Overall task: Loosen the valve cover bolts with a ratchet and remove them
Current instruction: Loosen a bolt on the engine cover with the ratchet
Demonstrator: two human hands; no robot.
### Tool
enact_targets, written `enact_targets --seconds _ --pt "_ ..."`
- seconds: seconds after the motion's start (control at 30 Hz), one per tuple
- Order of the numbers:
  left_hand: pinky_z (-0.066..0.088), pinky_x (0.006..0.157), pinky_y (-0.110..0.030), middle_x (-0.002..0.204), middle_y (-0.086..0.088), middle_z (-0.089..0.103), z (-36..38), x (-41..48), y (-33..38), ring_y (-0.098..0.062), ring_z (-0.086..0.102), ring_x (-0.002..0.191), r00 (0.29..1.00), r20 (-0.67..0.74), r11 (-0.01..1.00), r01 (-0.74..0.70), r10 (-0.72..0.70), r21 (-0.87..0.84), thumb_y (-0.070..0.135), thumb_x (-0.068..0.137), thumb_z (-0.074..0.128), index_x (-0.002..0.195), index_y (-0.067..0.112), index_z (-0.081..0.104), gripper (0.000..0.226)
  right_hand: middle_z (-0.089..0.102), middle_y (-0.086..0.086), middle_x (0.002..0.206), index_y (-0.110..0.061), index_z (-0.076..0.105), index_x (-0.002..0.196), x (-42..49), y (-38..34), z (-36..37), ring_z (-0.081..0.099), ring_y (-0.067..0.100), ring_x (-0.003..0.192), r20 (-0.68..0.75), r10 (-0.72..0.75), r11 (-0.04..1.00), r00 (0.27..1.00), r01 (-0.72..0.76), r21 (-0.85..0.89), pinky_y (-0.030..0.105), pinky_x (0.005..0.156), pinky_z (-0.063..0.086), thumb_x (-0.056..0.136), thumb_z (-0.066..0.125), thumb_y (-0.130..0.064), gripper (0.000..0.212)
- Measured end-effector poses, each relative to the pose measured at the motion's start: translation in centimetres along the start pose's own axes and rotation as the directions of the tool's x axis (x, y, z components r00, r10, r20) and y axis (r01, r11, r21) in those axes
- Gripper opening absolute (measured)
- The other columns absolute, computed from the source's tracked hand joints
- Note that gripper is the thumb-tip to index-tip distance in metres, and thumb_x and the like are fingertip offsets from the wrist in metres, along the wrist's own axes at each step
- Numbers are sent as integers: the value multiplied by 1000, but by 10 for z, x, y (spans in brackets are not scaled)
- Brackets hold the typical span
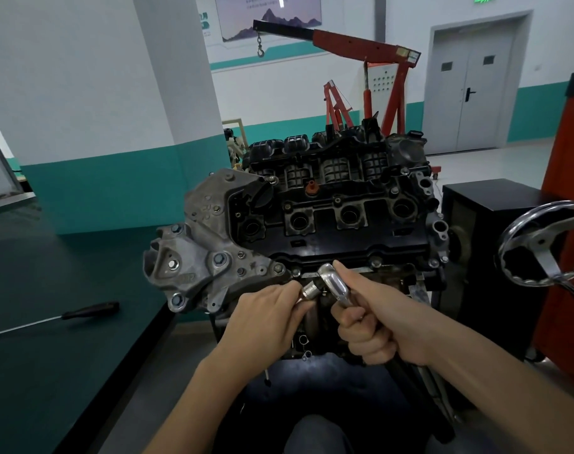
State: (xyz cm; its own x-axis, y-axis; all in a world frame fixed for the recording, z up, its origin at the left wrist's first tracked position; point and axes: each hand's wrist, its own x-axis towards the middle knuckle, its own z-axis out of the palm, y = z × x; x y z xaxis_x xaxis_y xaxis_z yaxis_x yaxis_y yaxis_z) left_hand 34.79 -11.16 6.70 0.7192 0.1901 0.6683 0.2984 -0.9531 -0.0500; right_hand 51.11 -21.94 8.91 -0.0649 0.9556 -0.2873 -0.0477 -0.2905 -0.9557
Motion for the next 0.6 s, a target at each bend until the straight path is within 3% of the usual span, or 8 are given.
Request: enact_targets --seconds 0.07,0.2,0.37,0.6 --pt "36 42 -28 57 1 54 -3 1 -1 -19 51 47 998 64 1000 -27 27 6 34 95 39 72 10 52 36 19 -8 47 -22 28 55 -2 2 0 13 6 38 -17 30 999 999 -30 -23 18 34 13 78 31 -81 63" --pt "35 55 -34 66 -5 58 -3 2 1 -28 55 58 981 193 994 54 -35 -98 35 101 41 79 14 45 30 17 -7 48 -23 28 55 -5 4 2 12 7 39 -35 50 998 998 -51 -30 17 34 13 77 32 -83 64" --pt "31 40 -25 53 2 54 -7 2 10 -18 51 41 994 113 999 -18 12 49 33 94 38 69 11 51 36 16 -8 48 -23 26 56 -7 5 5 13 6 38 -6 53 998 999 -53 45 15 33 16 75 31 -84 64" --pt "28 36 -22 50 6 54 -5 -2 17 -12 50 39 997 75 990 -13 2 139 31 93 38 70 12 56 35 16 -9 47 -24 26 54 -10 9 9 13 4 37 35 84 988 996 -88 126 15 31 16 73 31 -85 64"
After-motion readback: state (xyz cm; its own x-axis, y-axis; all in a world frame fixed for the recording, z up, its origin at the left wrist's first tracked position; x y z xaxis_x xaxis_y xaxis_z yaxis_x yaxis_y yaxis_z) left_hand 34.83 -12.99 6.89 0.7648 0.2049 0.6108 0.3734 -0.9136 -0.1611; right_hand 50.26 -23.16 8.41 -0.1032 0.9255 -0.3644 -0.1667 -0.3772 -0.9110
